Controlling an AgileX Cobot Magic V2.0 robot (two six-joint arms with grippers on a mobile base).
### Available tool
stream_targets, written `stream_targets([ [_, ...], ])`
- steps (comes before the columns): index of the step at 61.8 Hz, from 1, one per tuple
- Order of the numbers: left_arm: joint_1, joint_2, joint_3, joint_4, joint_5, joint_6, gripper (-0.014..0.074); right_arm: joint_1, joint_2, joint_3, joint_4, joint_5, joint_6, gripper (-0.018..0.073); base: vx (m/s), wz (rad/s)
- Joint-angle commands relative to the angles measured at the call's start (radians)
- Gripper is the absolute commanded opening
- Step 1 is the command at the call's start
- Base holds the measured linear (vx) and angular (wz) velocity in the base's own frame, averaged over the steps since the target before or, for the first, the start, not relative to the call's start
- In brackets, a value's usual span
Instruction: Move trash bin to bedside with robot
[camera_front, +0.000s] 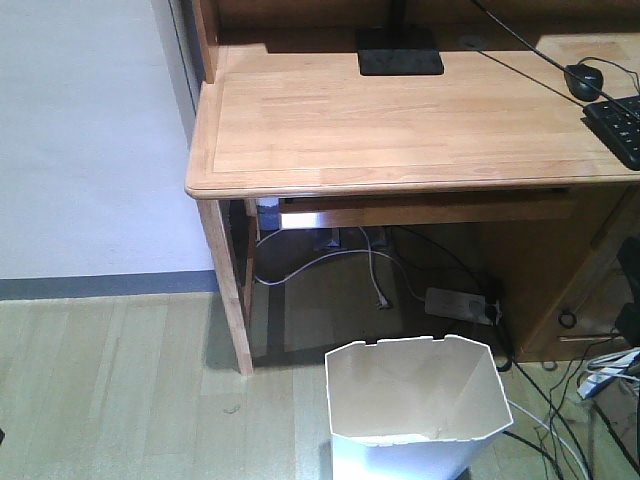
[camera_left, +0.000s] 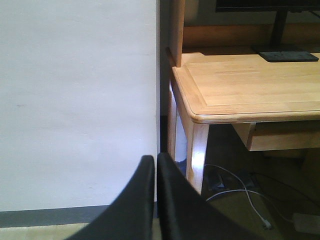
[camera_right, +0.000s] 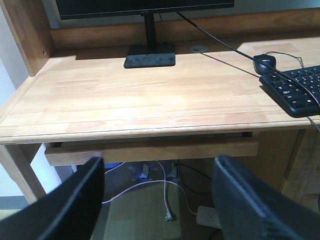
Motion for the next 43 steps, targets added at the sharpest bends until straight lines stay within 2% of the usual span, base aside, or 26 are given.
stream_targets([
  [1,0.001,-0.016,0.019,-0.004,-0.069,-0.004,-0.0006,-0.002,0.013,-0.034,0.001,-0.087,-0.005,0.0469,0.0,0.0],
  [12,0.001,-0.016,0.019,-0.004,-0.069,-0.004,-0.0006,-0.002,0.035,-0.064,0.015,-0.084,-0.01,0.0469,0.0,0.0],
  [43,0.001,-0.015,0.019,-0.004,-0.069,-0.004,-0.0006,-0.002,0.509,-0.387,0.005,0.231,-0.012,0.0469,0.0,0.0],
])
